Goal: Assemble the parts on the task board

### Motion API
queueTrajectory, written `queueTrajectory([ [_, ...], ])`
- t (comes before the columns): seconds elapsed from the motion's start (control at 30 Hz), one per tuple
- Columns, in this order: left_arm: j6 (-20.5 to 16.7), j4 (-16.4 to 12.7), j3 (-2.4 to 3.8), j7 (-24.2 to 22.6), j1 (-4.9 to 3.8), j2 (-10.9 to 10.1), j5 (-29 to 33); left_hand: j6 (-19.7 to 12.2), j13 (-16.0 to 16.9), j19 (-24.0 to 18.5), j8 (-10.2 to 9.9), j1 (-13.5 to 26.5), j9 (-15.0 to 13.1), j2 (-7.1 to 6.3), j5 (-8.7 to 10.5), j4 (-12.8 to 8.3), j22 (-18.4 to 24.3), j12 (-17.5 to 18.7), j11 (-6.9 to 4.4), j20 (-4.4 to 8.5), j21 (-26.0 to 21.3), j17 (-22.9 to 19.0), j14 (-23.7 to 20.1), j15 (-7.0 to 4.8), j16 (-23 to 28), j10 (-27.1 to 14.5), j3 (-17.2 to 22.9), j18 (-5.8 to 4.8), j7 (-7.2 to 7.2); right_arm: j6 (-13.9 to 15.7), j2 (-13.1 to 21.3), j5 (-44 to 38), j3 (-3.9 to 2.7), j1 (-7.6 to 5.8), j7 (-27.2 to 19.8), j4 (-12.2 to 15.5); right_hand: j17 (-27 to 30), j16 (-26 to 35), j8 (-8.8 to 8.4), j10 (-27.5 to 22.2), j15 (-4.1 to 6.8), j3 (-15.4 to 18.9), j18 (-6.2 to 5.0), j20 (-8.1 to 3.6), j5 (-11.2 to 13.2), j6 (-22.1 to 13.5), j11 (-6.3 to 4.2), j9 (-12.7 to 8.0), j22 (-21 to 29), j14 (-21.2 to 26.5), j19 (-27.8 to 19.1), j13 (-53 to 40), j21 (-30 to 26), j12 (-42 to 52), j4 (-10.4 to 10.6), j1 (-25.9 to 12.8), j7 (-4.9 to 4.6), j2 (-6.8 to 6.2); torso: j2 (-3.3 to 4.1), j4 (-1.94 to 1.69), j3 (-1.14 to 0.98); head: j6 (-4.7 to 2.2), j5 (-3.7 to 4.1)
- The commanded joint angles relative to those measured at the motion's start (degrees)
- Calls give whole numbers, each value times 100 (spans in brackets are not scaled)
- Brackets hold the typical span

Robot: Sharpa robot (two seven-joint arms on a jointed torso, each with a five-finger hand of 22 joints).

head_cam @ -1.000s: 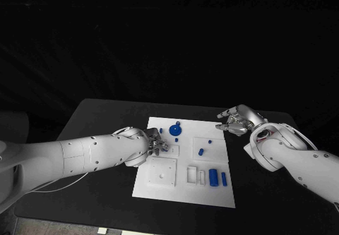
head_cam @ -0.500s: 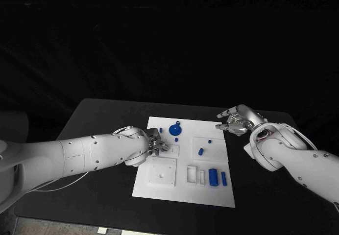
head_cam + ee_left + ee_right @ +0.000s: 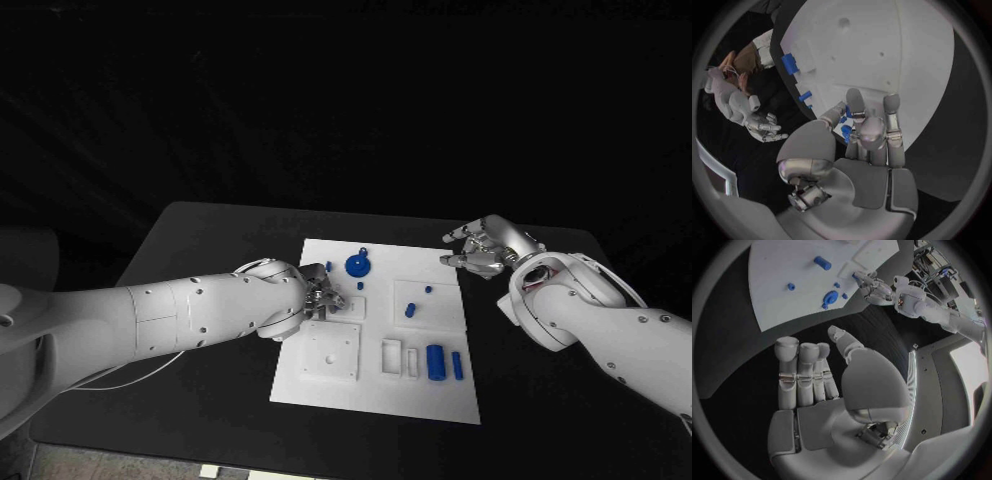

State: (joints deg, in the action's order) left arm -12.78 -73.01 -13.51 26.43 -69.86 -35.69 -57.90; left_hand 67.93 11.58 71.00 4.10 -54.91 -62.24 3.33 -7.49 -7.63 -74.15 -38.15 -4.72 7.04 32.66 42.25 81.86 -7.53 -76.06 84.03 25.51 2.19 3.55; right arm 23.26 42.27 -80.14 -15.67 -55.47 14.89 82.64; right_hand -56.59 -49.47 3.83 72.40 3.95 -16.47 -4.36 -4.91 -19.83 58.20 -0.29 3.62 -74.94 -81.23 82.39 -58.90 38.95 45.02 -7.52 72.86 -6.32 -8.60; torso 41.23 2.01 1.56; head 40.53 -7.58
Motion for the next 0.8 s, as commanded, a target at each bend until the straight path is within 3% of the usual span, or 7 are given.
queueTrajectory([
  [0.03, 199, 38, -29, 129, 41, 28, 34, 1349, -12, 45, -19, -144, 14, 118, 43, 19, -23, -18, -15, -18, -39, 8, 11, -20, -29, 281, -40, 77, -703, -71, -7, -15, -2, 10, -21, 1, -4, -8, -29, -42, 16, -28, -36, -20, -20, 43, -10, -7, -453, 30, 19, -6, 26, 18, 8, -59, -11, -19, 1, 0, -1, -2, 4],
  [0.37, 238, 109, -27, 120, 40, 86, 34, 1347, -26, 64, -19, -162, 6, 137, -69, -7, -70, -27, -16, -21, -82, 15, 12, -20, -32, 282, 0, 82, -703, -73, -9, -15, -2, 25, -24, -2, -8, -13, -29, -41, 16, -32, -36, -20, -32, 47, -10, -7, -454, 28, 21, -7, 33, 19, 7, -62, -10, -19, 3, 7, 3, -8, 15],
  [0.8, 481, 219, -25, 127, 34, 133, 67, 1342, -40, 69, -19, -152, -1, 92, -38, -39, -102, -25, -10, -27, -121, -15, 5, -18, -17, 282, -7, 84, -701, -82, -16, -14, -2, 38, -25, -7, -8, -13, -29, -41, 16, -32, -36, -20, -32, 47, -10, -7, -454, 28, 21, -7, 33, 19, 7, -62, -10, -19, 1, -1, 2, -7, 30],
])
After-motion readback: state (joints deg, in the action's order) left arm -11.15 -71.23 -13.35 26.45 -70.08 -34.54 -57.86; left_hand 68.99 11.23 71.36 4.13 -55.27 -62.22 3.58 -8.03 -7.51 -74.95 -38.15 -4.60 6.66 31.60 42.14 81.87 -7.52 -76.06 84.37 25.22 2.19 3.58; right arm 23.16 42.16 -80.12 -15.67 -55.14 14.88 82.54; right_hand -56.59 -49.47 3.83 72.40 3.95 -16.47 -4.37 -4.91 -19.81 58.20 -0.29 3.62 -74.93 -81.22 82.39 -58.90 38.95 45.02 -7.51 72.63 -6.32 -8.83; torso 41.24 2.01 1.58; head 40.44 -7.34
